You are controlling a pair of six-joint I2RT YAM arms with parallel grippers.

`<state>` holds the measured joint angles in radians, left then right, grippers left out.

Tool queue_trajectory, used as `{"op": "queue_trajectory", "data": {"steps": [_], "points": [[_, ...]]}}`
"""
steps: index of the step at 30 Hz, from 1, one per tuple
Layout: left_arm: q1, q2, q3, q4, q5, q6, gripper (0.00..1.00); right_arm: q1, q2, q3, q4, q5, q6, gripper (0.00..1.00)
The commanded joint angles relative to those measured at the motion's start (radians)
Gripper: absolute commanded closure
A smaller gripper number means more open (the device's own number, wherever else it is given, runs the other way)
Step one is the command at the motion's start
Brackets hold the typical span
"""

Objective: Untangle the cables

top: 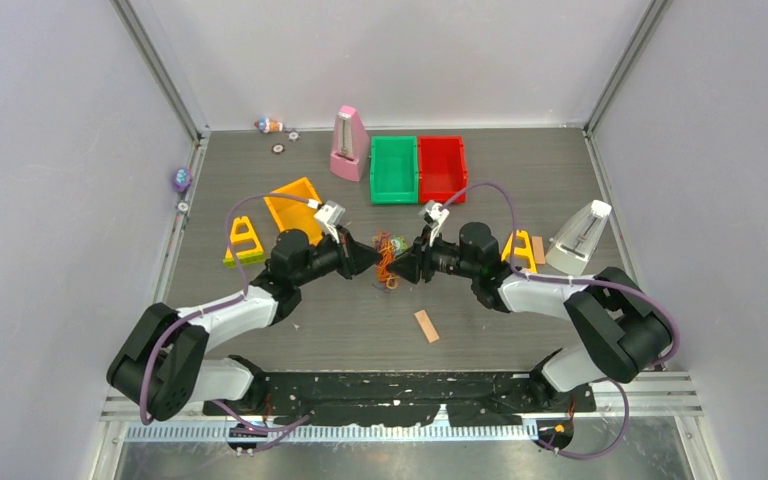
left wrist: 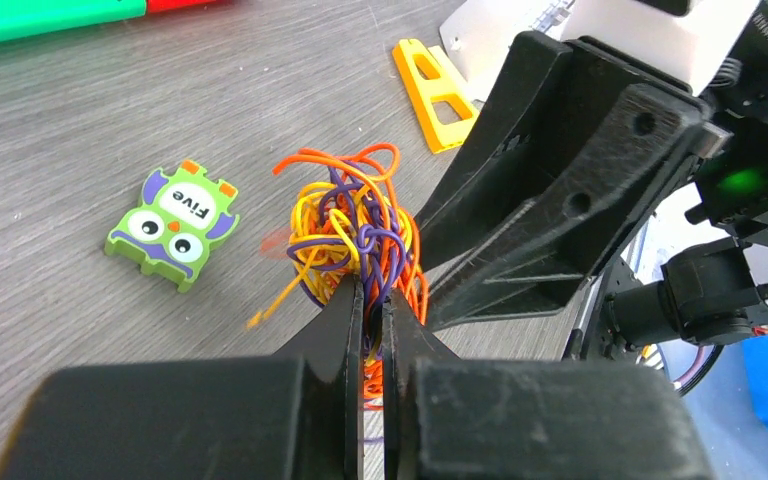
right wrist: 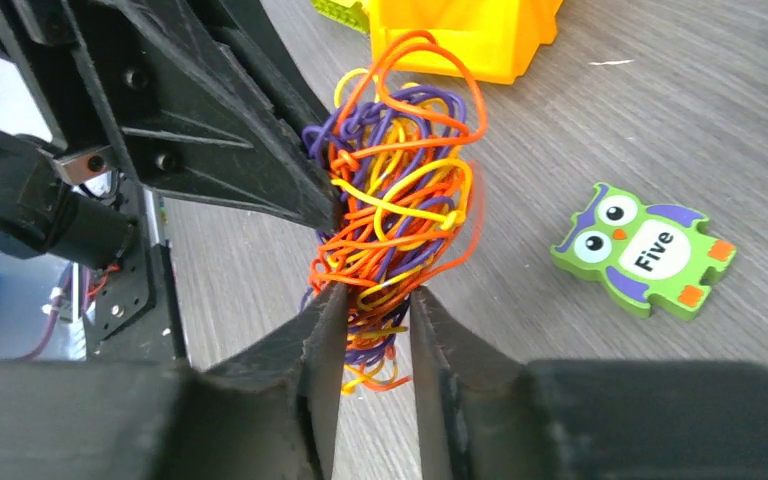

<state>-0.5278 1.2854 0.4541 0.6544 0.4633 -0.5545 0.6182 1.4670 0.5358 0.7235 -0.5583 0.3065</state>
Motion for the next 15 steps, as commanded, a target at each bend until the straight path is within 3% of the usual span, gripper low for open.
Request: {"op": "queue_trajectory", "data": {"steps": [1, 3, 5, 12, 15], "points": [[0.006, -0.014, 0.001, 0.108, 0.036, -0.011, 1.0, 0.006, -0.01, 0.043, -0.009, 0.04, -0.018, 0.8], [0.007, -0.022, 0.003, 0.071, -0.006, 0.001, 1.0, 0.006, -0.035, 0.035, -0.042, 0.122, -0.023, 0.91], [0.009, -0.044, 0.01, -0.029, -0.125, 0.019, 1.0, 0.006, -0.076, 0.015, -0.074, 0.241, -0.031, 0.94], [0.023, -0.095, 0.029, -0.262, -0.426, 0.047, 1.0, 0.006, -0.185, -0.034, -0.151, 0.535, -0.035, 0.95], [0.024, -0.109, 0.05, -0.406, -0.645, 0.018, 1.0, 0.005, -0.198, -0.026, -0.21, 0.734, -0.017, 0.95]]}}
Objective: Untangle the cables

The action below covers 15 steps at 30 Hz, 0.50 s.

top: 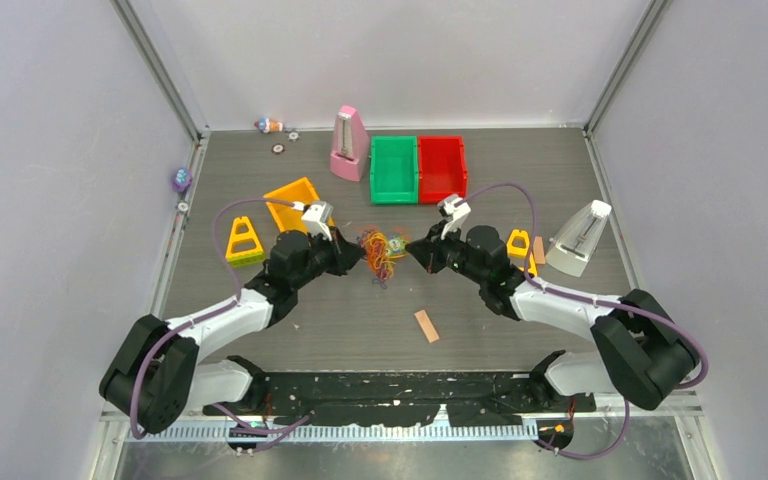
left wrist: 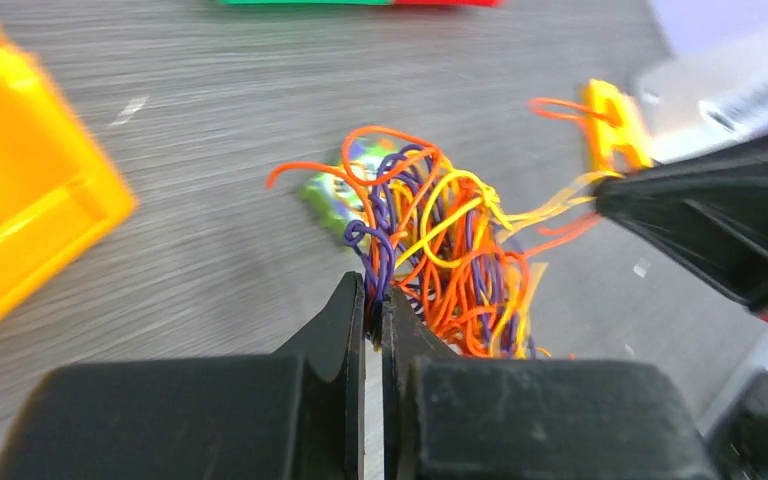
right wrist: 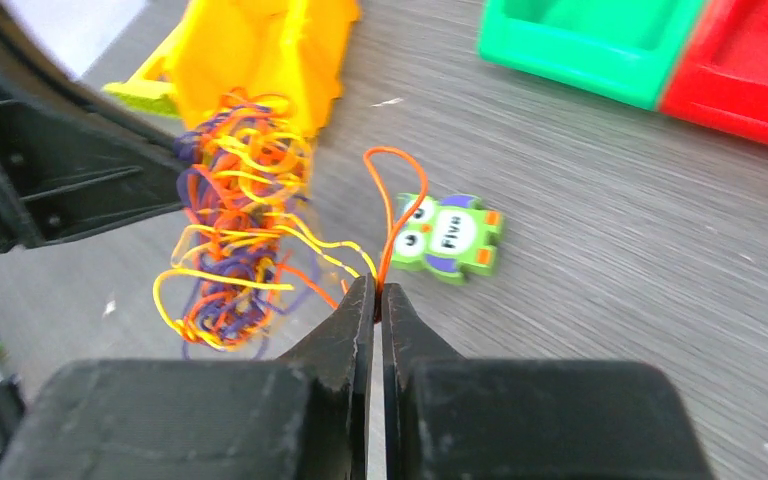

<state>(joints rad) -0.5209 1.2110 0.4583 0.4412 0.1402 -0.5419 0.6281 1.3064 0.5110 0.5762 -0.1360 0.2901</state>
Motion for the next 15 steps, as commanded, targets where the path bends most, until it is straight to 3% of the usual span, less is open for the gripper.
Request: {"op": "queue_trajectory", "data": {"steps": [1, 6, 9, 13, 15], "points": [[0.022, -0.038, 0.056, -0.239, -0.383, -0.009, 1.0, -0.005, -0.046, -0.001, -0.088, 0.345, 0.011, 0.95], [0.031, -0.071, 0.063, -0.346, -0.546, -0.065, 1.0, -0.007, -0.113, -0.035, -0.157, 0.68, 0.093, 0.95], [0.038, -0.092, 0.043, -0.32, -0.532, -0.066, 1.0, -0.008, -0.149, -0.068, -0.167, 0.799, 0.127, 0.95], [0.038, -0.096, -0.012, -0.102, -0.248, 0.023, 1.0, -0.008, -0.158, -0.082, -0.066, 0.533, 0.022, 0.9], [0.038, -0.08, -0.024, -0.011, -0.11, 0.046, 1.0, -0.008, -0.114, -0.067, -0.027, 0.364, -0.033, 0.64]]}}
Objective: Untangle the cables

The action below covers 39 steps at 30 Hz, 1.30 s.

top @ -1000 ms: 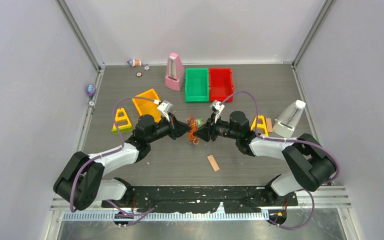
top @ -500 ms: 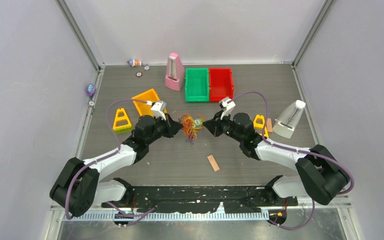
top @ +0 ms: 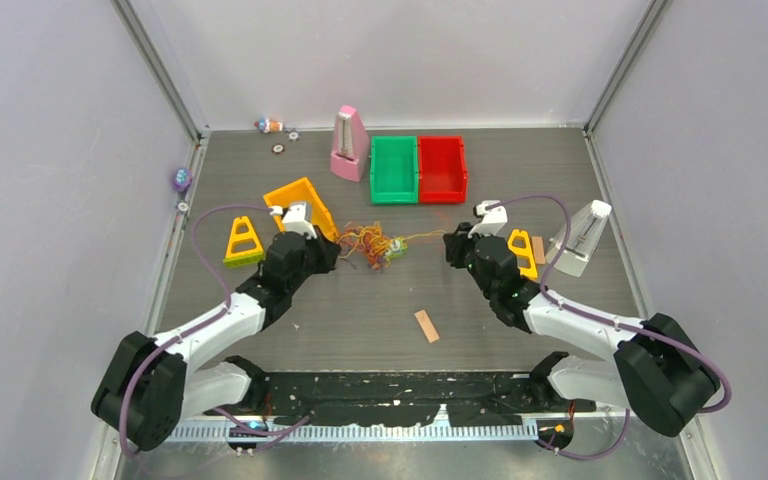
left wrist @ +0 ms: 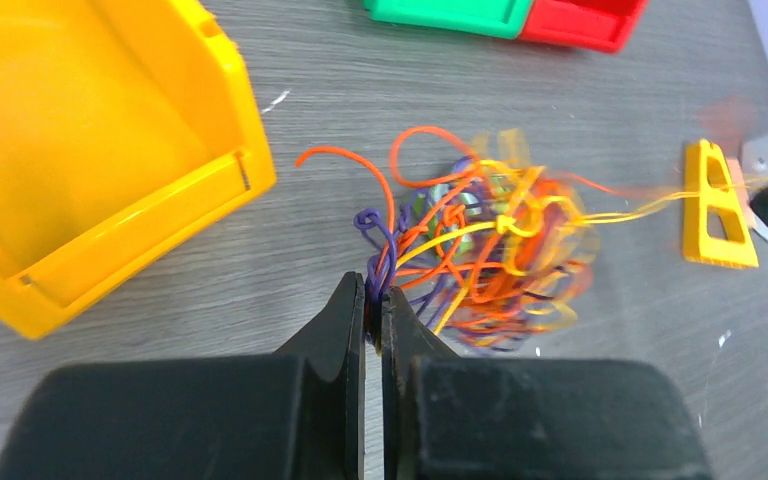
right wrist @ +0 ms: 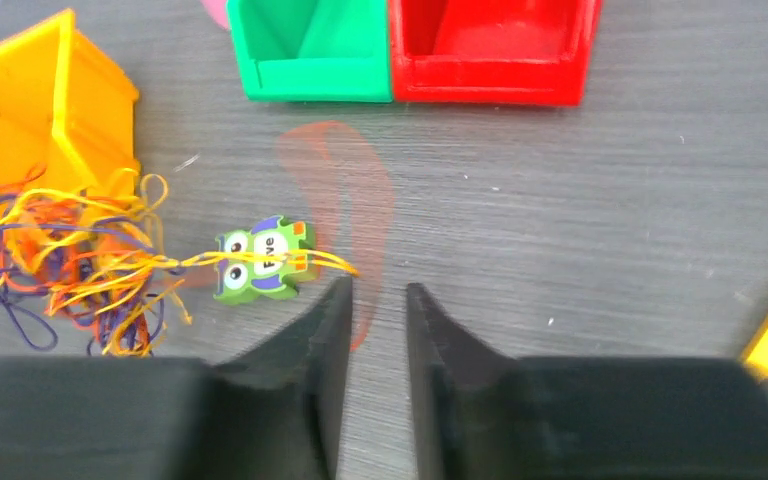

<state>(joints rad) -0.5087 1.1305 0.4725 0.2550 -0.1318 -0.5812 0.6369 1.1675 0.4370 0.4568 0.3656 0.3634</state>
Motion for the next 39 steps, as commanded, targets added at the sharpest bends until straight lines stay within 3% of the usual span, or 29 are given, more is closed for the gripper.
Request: {"op": "queue_trajectory", "data": {"steps": [1, 3, 5, 7, 11, 17, 24, 26, 28, 29, 30, 31, 32, 36, 39], "points": [[0.025, 0.013, -0.036, 0.207, 0.237, 0.093, 1.0, -0.018, 0.036, 0.014, 0.11, -0.194, -0.118, 0.42], [0.024, 0.046, -0.025, 0.251, 0.341, 0.099, 1.0, -0.018, 0.072, 0.035, 0.145, -0.348, -0.14, 0.21], [0.023, 0.077, -0.014, 0.307, 0.459, 0.096, 1.0, -0.018, 0.107, 0.043, 0.189, -0.484, -0.149, 0.15], [0.021, 0.102, -0.012, 0.365, 0.545, 0.084, 1.0, -0.017, 0.142, 0.059, 0.219, -0.647, -0.154, 0.14], [0.021, 0.123, -0.025, 0.479, 0.659, 0.042, 1.0, -0.015, 0.209, 0.085, 0.268, -0.806, -0.147, 0.13], [0.021, 0.12, -0.058, 0.622, 0.75, -0.005, 1.0, -0.01, 0.238, 0.094, 0.301, -0.871, -0.133, 0.08], [0.013, 0.216, -0.049, 0.9, 0.969, -0.15, 1.0, -0.004, 0.288, 0.1, 0.409, -0.965, -0.066, 0.09], [0.014, 0.242, -0.049, 0.969, 0.985, -0.184, 1.0, -0.003, 0.28, 0.09, 0.426, -0.958, -0.065, 0.13], [0.013, 0.256, -0.044, 0.975, 0.986, -0.192, 1.0, -0.003, 0.265, 0.082, 0.426, -0.941, -0.071, 0.35], [0.013, 0.257, -0.042, 0.962, 0.978, -0.188, 1.0, -0.003, 0.26, 0.079, 0.423, -0.936, -0.075, 0.57], [0.015, 0.254, -0.039, 0.937, 0.967, -0.179, 0.97, -0.003, 0.248, 0.072, 0.423, -0.923, -0.079, 0.67], [0.015, 0.246, -0.038, 0.899, 0.945, -0.159, 0.88, -0.003, 0.24, 0.062, 0.421, -0.903, -0.081, 0.8], [0.015, 0.23, -0.038, 0.833, 0.906, -0.129, 0.73, -0.004, 0.224, 0.058, 0.421, -0.891, -0.085, 0.85], [0.015, 0.113, -0.052, 0.556, 0.696, 0.03, 0.3, -0.003, 0.182, 0.039, 0.389, -0.814, -0.101, 0.91], [0.015, 0.035, -0.077, 0.479, 0.586, 0.082, 0.11, -0.003, 0.165, 0.036, 0.375, -0.779, -0.102, 0.94]]}}
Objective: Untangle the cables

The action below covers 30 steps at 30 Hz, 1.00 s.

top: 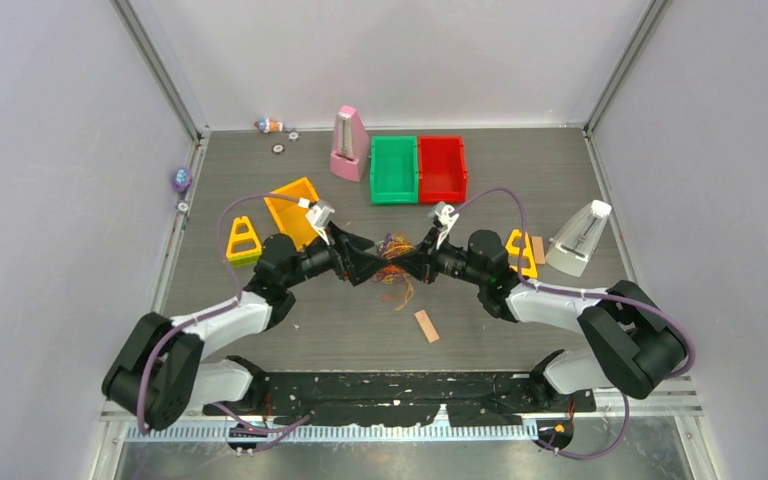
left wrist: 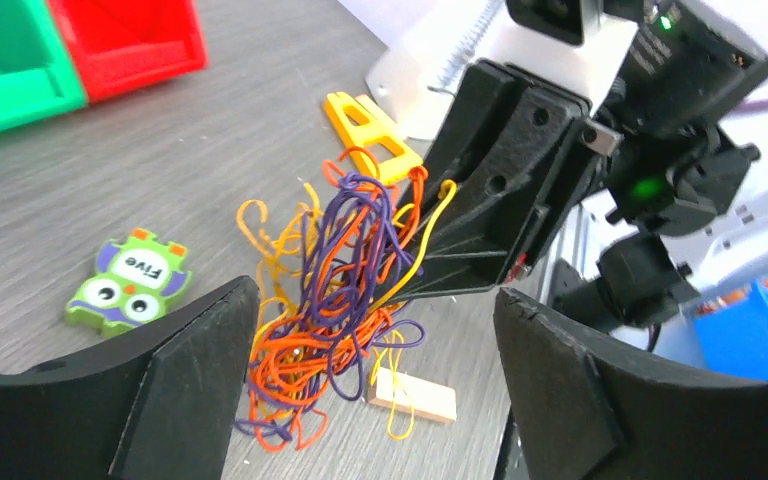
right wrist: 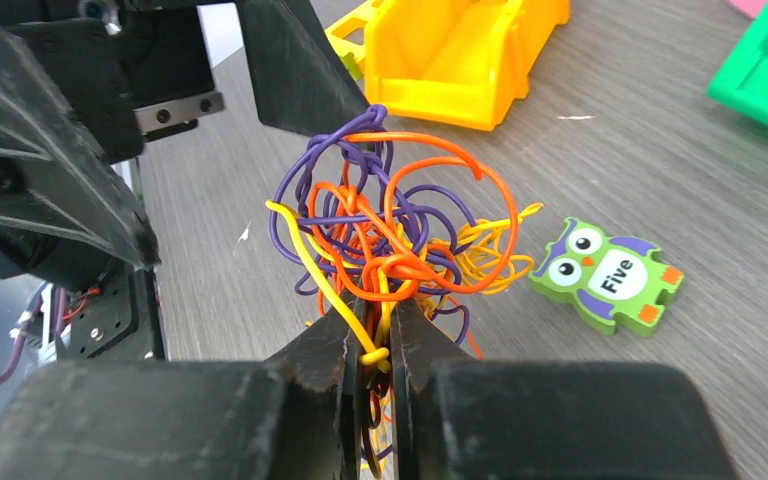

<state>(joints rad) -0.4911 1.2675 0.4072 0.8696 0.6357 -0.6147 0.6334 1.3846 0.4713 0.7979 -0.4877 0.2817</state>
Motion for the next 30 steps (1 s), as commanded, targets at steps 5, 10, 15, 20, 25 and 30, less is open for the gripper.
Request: {"op": "queue_trajectory", "data": {"steps": [5, 10, 15, 20, 25, 30], "points": [[-0.004, -0.075, 0.036, -0.239, -0.2, 0.159, 0.13, -0.001, -0.062, -0.002, 0.032, 0.081, -0.007, 0.95], [-0.005, 0.007, 0.106, -0.356, -0.193, 0.177, 0.2, -0.001, -0.078, -0.012, 0.04, 0.088, 0.011, 0.95], [-0.039, 0.078, 0.16, -0.389, -0.127, 0.201, 0.22, -0.006, -0.092, -0.026, 0.068, 0.07, 0.033, 0.95], [-0.084, 0.125, 0.207, -0.416, -0.111, 0.222, 0.39, -0.01, -0.073, -0.027, 0.121, -0.016, 0.057, 0.95], [-0.085, 0.121, 0.211, -0.418, -0.105, 0.217, 1.0, -0.015, -0.086, -0.031, 0.101, 0.014, 0.047, 0.81], [-0.084, 0.071, 0.176, -0.412, -0.18, 0.219, 1.0, -0.017, -0.123, -0.03, 0.01, 0.139, 0.011, 0.46]]}}
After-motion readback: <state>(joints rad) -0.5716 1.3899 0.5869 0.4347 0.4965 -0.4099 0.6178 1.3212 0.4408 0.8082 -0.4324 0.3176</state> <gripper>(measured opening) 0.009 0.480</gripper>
